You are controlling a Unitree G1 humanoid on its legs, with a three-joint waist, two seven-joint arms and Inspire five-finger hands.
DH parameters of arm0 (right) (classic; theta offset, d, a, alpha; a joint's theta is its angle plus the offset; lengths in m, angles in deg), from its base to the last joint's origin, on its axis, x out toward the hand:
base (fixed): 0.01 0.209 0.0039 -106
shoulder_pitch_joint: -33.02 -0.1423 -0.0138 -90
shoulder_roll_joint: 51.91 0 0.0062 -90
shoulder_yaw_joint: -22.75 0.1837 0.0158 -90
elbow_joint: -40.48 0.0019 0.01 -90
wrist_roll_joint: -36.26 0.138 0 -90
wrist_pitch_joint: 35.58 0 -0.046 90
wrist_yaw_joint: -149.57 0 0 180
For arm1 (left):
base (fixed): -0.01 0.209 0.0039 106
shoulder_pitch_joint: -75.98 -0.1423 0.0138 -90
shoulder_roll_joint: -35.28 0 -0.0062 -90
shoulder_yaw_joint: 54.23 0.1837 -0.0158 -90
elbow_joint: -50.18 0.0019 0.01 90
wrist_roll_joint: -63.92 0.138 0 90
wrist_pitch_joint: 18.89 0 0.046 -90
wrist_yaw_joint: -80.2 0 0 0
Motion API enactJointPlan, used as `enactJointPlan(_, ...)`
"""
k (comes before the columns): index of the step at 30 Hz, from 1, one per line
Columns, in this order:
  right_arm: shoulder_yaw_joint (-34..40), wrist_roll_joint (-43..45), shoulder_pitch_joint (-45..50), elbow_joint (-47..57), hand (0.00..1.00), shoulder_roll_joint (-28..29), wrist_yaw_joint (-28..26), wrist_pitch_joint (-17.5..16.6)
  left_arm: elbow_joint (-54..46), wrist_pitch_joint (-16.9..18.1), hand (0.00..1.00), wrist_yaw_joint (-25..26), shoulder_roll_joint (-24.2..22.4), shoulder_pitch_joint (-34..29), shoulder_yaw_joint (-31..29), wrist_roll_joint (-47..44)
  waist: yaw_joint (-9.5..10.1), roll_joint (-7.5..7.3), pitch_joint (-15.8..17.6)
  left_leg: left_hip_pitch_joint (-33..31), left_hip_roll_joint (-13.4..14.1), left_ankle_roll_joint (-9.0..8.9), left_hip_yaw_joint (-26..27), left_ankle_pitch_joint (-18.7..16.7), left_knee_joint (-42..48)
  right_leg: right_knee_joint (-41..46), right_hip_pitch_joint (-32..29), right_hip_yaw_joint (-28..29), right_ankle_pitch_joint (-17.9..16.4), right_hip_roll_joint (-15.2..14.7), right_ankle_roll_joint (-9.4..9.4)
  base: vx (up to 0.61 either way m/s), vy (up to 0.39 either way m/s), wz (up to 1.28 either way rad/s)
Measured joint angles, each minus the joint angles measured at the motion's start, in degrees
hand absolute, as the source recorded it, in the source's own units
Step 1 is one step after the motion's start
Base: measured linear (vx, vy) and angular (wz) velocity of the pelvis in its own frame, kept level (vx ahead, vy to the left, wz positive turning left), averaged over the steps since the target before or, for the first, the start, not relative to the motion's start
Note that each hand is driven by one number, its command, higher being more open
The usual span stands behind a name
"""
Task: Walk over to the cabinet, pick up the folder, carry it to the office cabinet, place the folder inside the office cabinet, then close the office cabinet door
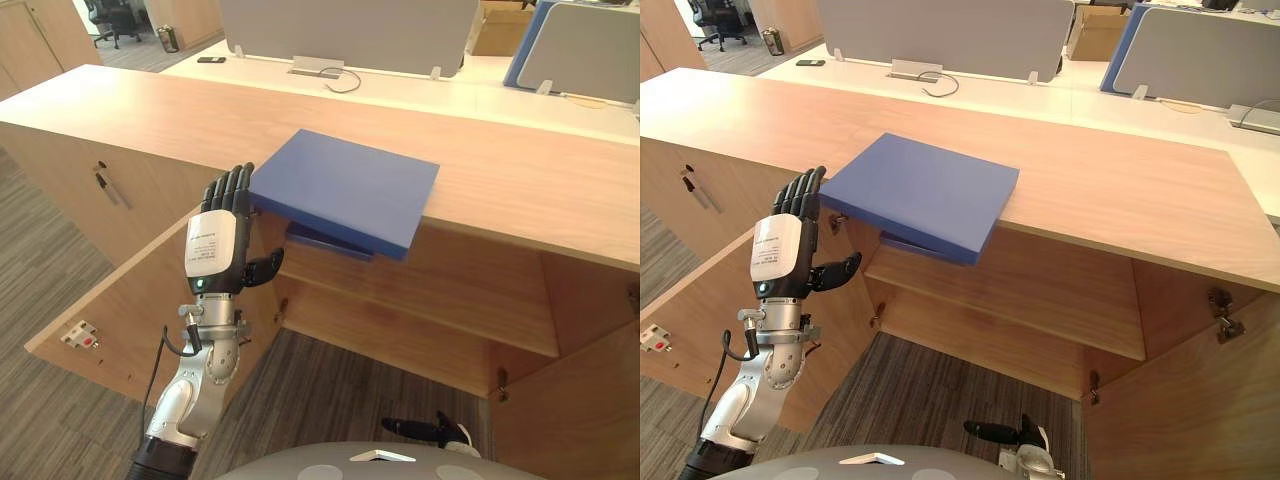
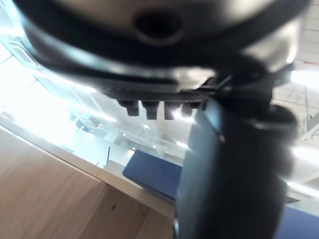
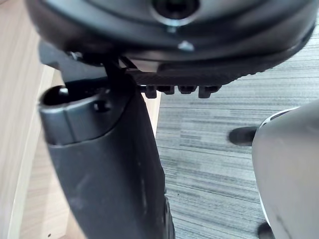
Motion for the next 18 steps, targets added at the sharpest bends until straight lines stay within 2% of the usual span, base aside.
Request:
enactJointPlan(9, 1.0, 0.1, -0.2, -0.2, 1.00, 0.0, 0.0, 0.2, 5.9, 0.1, 1.00, -1.4, 1.5, 5.1, 3.5, 0.1, -0.35, 0.00, 0.1, 0.5, 0.0, -0.19, 1.0, -0.2, 0.0, -0.1, -0.2, 1.3, 0.2, 0.0, 0.13, -0.03, -0.016, -0.07)
enactJointPlan(14, 2.0, 0.1, -0.5, -0.2, 1.00, 0.1, 0.0, 0.2, 7.7, 0.1, 1.00, -2.1, 2.8, 5.6, 4.8, 0.3, -1.53, -0.05, 0.1, 0.4, 0.0, -0.33, 1.1, -0.3, 0.0, -0.4, -0.2, 1.5, 0.3, 0.0, 0.27, 0.00, -0.013, -0.02)
enactJointPlan(18, 2.5, 0.1, -0.5, -0.3, 1.00, 0.1, 0.0, 0.2, 10.3, 0.0, 1.00, -2.2, 3.0, 8.1, 5.1, 2.2, -1.64, -0.21, 0.3, 0.4, 0.0, -0.33, 1.2, -0.4, 0.0, -0.7, -0.2, 1.9, 0.6, 0.1, 0.21, -0.02, -0.016, -0.03)
